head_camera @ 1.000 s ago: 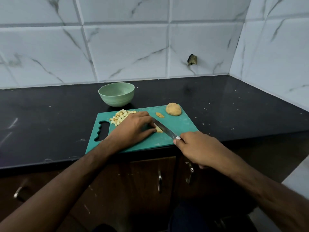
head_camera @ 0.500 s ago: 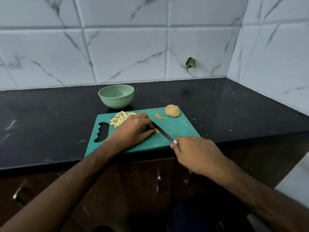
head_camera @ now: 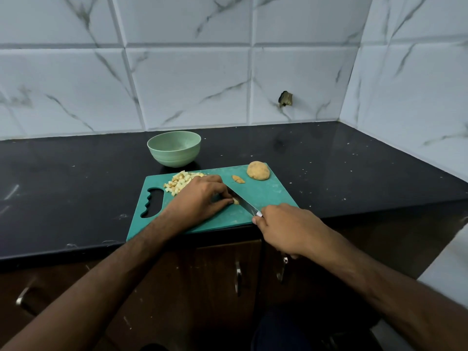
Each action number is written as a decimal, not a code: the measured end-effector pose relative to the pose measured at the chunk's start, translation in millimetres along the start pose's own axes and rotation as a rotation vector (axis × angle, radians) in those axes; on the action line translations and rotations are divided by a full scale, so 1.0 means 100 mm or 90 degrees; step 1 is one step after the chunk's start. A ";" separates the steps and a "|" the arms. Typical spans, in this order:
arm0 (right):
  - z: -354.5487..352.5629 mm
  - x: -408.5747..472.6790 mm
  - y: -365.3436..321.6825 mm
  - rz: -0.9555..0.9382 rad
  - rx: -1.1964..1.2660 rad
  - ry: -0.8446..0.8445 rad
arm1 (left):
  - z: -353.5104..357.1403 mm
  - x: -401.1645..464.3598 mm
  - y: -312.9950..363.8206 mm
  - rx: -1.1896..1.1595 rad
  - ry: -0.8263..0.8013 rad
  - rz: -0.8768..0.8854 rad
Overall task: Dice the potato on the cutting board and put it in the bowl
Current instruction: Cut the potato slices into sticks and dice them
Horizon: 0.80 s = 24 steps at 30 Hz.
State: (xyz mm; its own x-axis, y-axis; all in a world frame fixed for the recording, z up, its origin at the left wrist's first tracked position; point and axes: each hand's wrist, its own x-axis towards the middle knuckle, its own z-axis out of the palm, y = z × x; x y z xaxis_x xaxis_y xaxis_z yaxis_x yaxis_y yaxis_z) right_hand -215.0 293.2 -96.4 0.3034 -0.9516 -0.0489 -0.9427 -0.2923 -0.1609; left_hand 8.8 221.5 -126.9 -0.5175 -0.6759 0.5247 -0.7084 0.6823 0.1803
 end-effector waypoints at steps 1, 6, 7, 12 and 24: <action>0.02 -0.01 -0.03 -0.011 -0.040 0.022 | 0.00 0.00 0.00 0.008 0.001 0.003; 0.03 -0.04 -0.07 -0.045 -0.163 0.090 | 0.01 -0.02 -0.01 0.067 0.012 -0.003; -0.02 -0.01 -0.02 -0.030 -0.159 0.075 | 0.01 -0.03 -0.01 0.079 0.012 -0.007; -0.22 0.04 0.19 0.057 -0.052 0.007 | 0.01 -0.05 0.01 0.106 0.022 -0.024; -0.31 -0.11 0.21 0.015 0.024 -0.036 | 0.00 -0.06 -0.06 0.005 0.032 -0.074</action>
State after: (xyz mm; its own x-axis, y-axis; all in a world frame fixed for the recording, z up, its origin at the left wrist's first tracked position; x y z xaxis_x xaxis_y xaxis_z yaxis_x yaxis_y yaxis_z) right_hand -242.5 294.4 -68.8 0.2889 -0.9512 -0.1079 -0.9443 -0.2646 -0.1959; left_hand 16.6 221.8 -131.0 -0.4076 -0.7354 0.5414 -0.7657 0.5983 0.2362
